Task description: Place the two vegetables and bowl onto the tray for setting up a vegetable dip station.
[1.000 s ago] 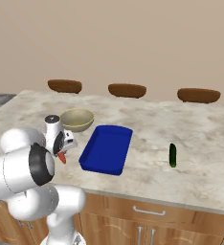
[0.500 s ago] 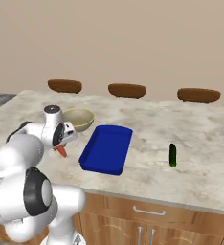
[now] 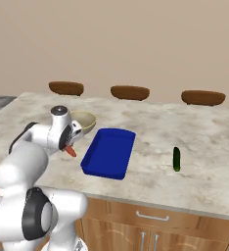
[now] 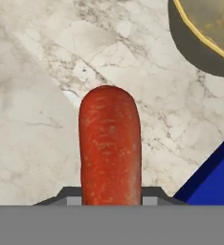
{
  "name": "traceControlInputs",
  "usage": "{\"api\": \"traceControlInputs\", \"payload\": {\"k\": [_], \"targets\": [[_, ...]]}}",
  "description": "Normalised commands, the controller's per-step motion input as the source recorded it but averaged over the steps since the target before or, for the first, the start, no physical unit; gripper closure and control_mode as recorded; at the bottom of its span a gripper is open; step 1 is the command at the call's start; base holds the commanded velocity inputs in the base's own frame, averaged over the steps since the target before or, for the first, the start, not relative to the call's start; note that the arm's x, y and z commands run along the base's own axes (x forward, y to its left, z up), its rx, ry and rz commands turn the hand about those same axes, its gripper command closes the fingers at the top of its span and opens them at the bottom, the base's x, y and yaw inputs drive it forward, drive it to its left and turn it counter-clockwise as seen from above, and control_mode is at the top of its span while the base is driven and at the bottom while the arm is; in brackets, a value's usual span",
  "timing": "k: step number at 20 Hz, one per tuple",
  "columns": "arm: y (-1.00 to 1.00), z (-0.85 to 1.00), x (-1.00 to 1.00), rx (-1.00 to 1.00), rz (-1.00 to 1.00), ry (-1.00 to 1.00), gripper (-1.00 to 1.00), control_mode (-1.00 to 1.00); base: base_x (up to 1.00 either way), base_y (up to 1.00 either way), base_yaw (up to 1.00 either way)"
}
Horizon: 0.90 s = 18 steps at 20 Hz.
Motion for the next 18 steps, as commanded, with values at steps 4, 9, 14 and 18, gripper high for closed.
{"api": "traceControlInputs", "payload": {"k": [4,9,14,18], "targets": [[-0.27,0.10,0.24,-0.03,0.15,-0.08,1.00,-1.00,0.00,0.00,0.00],[-0.13,0.19,0.50,0.00,0.08,0.00,1.00,-1.00,0.00,0.00,0.00],[0.00,0.18,0.64,0.00,0.03,0.19,1.00,-1.00,0.00,0.00,0.00],[-0.01,0.27,0.26,-0.07,0.04,0.04,1.00,-1.00,0.00,0.00,0.00]]}}
